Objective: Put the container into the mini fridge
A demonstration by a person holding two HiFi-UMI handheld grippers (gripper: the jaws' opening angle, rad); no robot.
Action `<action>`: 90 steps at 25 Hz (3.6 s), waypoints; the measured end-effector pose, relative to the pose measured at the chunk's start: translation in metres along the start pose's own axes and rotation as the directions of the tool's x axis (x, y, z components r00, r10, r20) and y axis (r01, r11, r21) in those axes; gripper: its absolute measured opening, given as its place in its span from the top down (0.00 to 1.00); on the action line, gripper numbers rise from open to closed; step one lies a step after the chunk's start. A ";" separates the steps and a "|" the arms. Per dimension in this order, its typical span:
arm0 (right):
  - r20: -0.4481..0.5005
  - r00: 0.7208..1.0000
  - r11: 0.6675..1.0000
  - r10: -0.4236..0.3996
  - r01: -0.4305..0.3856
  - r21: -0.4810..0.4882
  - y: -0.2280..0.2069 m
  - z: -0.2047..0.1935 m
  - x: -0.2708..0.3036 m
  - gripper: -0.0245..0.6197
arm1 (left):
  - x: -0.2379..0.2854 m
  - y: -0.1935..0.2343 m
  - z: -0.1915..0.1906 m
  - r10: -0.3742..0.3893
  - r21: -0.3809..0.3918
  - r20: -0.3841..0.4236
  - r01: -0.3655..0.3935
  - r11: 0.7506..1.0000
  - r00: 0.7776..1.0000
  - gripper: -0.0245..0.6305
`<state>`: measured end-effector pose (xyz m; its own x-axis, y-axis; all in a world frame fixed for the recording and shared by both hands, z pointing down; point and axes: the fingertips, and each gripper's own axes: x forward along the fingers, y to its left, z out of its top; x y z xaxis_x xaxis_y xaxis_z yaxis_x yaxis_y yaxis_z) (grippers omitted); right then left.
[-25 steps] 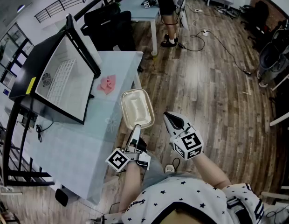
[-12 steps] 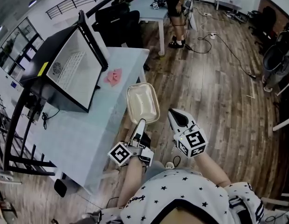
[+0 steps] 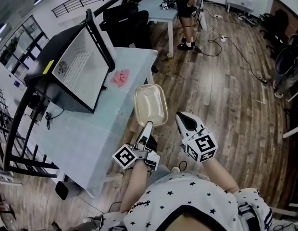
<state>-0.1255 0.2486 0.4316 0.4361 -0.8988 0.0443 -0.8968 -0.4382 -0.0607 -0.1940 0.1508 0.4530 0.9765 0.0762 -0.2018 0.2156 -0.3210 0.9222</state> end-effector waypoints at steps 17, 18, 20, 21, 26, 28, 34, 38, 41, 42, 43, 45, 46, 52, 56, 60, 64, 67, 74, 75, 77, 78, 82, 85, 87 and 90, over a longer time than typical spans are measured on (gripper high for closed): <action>-0.043 0.995 0.996 0.087 -0.086 0.015 0.019 -0.014 0.012 0.93 | -0.023 0.007 0.019 0.048 -0.007 0.075 -0.047 0.999 0.996 0.62; -0.045 0.995 0.996 0.090 -0.089 0.014 0.019 -0.014 0.015 0.93 | -0.022 0.010 0.022 0.052 -0.008 0.079 -0.052 0.999 0.995 0.62; -0.051 0.994 0.995 0.097 -0.097 0.010 0.019 -0.017 0.023 0.93 | -0.020 0.016 0.029 0.057 -0.015 0.087 -0.056 0.998 0.995 0.62; -0.055 0.993 0.995 0.100 -0.100 0.008 0.018 -0.019 0.028 0.93 | -0.018 0.019 0.032 0.057 -0.013 0.089 -0.056 0.998 0.994 0.62; -0.069 0.992 0.994 0.106 -0.106 -0.003 0.006 -0.017 0.055 0.93 | 0.006 0.032 0.051 0.064 -0.024 0.088 -0.062 0.998 0.994 0.62; -0.070 0.992 0.994 0.108 -0.109 -0.010 -0.002 -0.014 0.068 0.93 | 0.019 0.037 0.059 0.062 -0.021 0.088 -0.060 0.998 0.994 0.62; -0.068 0.991 0.993 0.115 -0.117 -0.024 -0.027 -0.006 0.111 0.93 | 0.061 0.052 0.088 0.045 -0.022 0.099 -0.043 0.999 0.994 0.62; -0.068 0.990 0.992 0.124 -0.126 -0.028 -0.040 0.000 0.146 0.93 | 0.087 0.064 0.110 0.046 -0.025 0.104 -0.043 0.999 0.994 0.62; -0.062 0.989 0.990 0.136 -0.137 -0.028 -0.046 0.008 0.170 0.93 | 0.104 0.070 0.128 0.048 -0.024 0.106 -0.046 0.999 0.993 0.62; -0.059 0.988 0.990 0.139 -0.141 -0.029 -0.048 0.010 0.178 0.93 | 0.109 0.071 0.134 0.047 -0.023 0.110 -0.045 0.999 0.993 0.62; -0.058 0.988 0.989 0.142 -0.144 -0.030 -0.049 0.012 0.185 0.93 | 0.114 0.073 0.140 0.046 -0.025 0.114 -0.043 0.999 0.992 0.62; -0.057 0.987 0.988 0.147 -0.149 -0.035 -0.052 0.016 0.199 0.93 | 0.122 0.078 0.151 0.047 -0.029 0.123 -0.044 0.999 0.991 0.62; -0.058 0.987 0.988 0.149 -0.152 -0.038 -0.053 0.018 0.206 0.93 | 0.125 0.081 0.157 0.050 -0.029 0.127 -0.046 0.998 0.991 0.62; -0.050 0.985 0.984 0.168 -0.170 -0.054 -0.056 0.029 0.253 0.93 | 0.143 0.093 0.197 0.042 -0.034 0.154 -0.037 0.999 0.987 0.62; -0.048 0.981 0.980 0.189 -0.192 -0.059 -0.054 0.033 0.288 0.93 | 0.153 0.102 0.227 0.042 -0.041 0.178 -0.035 0.999 0.983 0.62; -0.052 0.974 0.972 0.222 -0.226 -0.067 -0.047 0.033 0.319 0.93 | 0.156 0.115 0.252 0.050 -0.035 0.204 -0.044 0.998 0.978 0.62; -0.054 0.967 0.965 0.250 -0.254 -0.069 -0.039 0.035 0.346 0.93 | 0.156 0.125 0.277 0.065 -0.035 0.234 -0.059 0.998 0.970 0.62; -0.060 0.961 0.959 0.272 -0.275 -0.061 -0.034 0.034 0.361 0.93 | 0.152 0.131 0.293 0.083 -0.026 0.260 -0.079 0.997 0.962 0.62; -0.076 0.936 0.937 0.344 -0.347 -0.039 -0.020 0.027 0.393 0.93 | 0.139 0.141 0.324 0.114 -0.017 0.342 -0.115 0.993 0.933 0.62; -0.076 0.931 0.932 0.357 -0.361 -0.037 -0.017 0.027 0.398 0.93 | 0.137 0.143 0.328 0.117 -0.014 0.355 -0.120 0.993 0.927 0.62; -0.077 0.919 0.920 0.387 -0.390 -0.035 -0.014 0.025 0.407 0.93 | 0.134 0.146 0.335 0.127 -0.015 0.382 -0.132 0.991 0.915 0.62; -0.079 0.912 0.913 0.403 -0.407 -0.034 -0.012 0.024 0.412 0.93 | 0.133 0.147 0.337 0.133 -0.015 0.396 -0.138 0.990 0.909 0.62; -0.083 0.870 0.871 0.486 -0.490 -0.037 -0.005 0.026 0.435 0.93 | 0.131 0.152 0.353 0.150 -0.004 0.468 -0.167 0.986 0.871 0.62; -0.090 0.834 0.834 0.545 -0.550 -0.048 -0.004 0.028 0.453 0.93 | 0.134 0.155 0.365 0.153 -0.001 0.526 -0.179 0.984 0.837 0.62; -0.091 0.813 0.812 0.575 -0.581 -0.051 -0.005 0.030 0.467 0.93 | 0.137 0.156 0.372 0.155 0.003 0.554 -0.188 0.982 0.818 0.62; -0.096 0.777 0.776 0.622 -0.628 -0.052 -0.004 0.033 0.486 0.93 | 0.139 0.158 0.383 0.160 0.012 0.598 -0.209 0.978 0.785 0.62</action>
<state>0.0924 -0.1868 0.4204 -0.2265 -0.9696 0.0926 -0.9740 0.2253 -0.0233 -0.0218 -0.2508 0.4437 0.8048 -0.5560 -0.2078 0.0070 -0.3412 0.9400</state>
